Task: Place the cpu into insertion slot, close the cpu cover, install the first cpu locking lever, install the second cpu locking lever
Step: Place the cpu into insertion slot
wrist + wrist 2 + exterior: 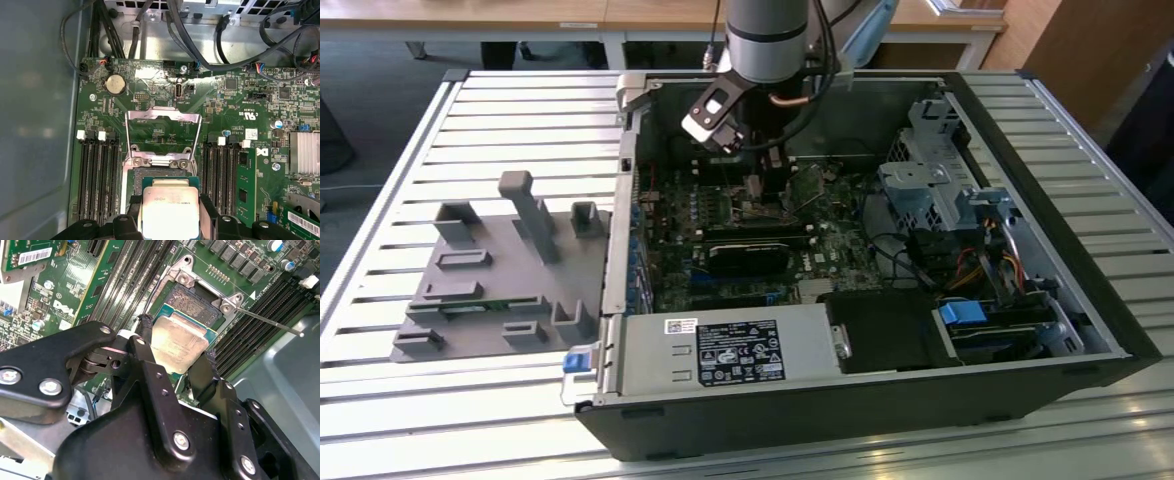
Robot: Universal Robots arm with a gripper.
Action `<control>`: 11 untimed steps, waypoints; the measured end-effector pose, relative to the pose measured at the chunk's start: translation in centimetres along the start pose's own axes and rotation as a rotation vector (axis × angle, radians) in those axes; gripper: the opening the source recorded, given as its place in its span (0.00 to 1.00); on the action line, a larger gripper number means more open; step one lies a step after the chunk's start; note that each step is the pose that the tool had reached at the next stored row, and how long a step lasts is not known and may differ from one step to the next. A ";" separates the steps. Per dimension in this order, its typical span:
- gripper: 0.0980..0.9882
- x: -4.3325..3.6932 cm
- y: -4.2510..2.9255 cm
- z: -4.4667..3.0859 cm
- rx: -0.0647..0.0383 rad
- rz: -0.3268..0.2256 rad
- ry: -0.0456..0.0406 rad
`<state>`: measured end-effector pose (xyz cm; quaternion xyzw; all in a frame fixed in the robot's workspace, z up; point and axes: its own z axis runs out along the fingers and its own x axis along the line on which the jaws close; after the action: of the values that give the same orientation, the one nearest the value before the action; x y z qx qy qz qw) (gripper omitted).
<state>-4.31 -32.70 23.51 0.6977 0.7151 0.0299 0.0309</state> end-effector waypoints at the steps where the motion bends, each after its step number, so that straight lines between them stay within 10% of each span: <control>1: 0.49 0.00 0.00 0.04 0.000 0.000 -0.0003; 11: 0.49 0.06 -0.11 0.49 0.000 0.000 -0.0004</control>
<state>-4.38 -32.65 23.01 0.6977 0.7151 0.0298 0.0310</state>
